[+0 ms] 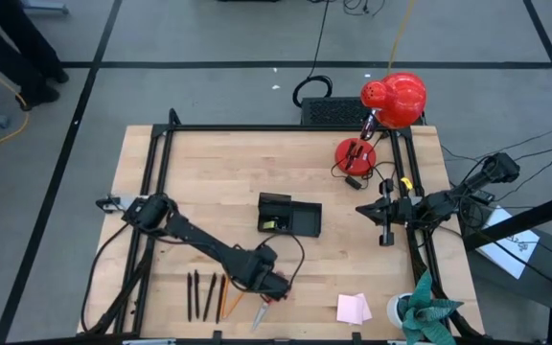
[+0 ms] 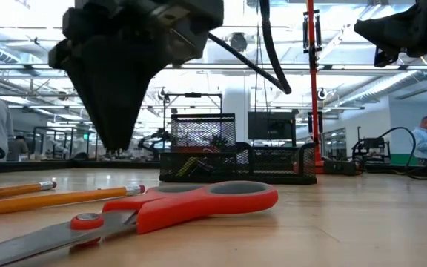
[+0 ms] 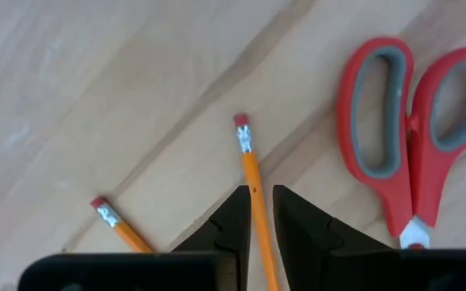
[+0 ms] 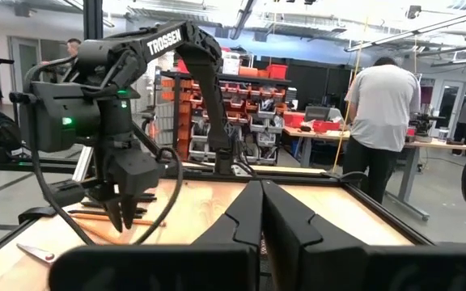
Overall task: Pick and place office supplies into organizer
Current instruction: Put the right pencil into the desk organizer
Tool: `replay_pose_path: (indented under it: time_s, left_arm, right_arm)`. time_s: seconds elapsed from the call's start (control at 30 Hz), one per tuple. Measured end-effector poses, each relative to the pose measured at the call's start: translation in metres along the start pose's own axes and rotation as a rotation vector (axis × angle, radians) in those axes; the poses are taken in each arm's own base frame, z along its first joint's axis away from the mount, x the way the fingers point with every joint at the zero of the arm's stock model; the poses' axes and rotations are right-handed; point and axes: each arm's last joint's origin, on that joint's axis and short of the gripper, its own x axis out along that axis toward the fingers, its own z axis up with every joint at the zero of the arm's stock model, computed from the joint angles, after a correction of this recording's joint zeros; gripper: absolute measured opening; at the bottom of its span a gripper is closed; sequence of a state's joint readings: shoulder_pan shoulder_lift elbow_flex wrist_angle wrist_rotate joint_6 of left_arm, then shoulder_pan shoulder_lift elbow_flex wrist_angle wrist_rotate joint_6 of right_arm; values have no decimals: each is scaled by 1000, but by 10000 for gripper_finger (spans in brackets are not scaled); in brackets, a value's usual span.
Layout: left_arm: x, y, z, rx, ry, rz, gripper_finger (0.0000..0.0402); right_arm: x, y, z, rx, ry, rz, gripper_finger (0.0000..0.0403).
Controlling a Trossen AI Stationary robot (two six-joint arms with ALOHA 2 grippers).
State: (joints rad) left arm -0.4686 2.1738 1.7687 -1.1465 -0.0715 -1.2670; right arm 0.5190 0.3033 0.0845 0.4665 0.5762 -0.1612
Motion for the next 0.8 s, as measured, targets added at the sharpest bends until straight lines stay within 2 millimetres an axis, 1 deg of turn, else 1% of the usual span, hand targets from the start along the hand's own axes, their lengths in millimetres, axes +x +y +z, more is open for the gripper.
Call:
replay_pose_path:
  time_s: [0.27,0.33,0.5,0.6,0.8]
  left_arm:
    - [0,-4,-5,3,-24,-22,63]
    - [3,-6,-6,18,-47,-45,63]
    - [13,-4,-8,29,-31,-37,69]
    - [18,-1,-10,45,4,-27,96]
    - [19,-1,-10,37,-11,-22,183]
  right_arm:
    - [0,0,0,9,1,0,4]
    - [0,0,0,10,0,0,4]
    - [0,0,0,10,0,0,4]
    - [0,0,0,9,0,0,4]
    - [0,0,0,24,0,0,4]
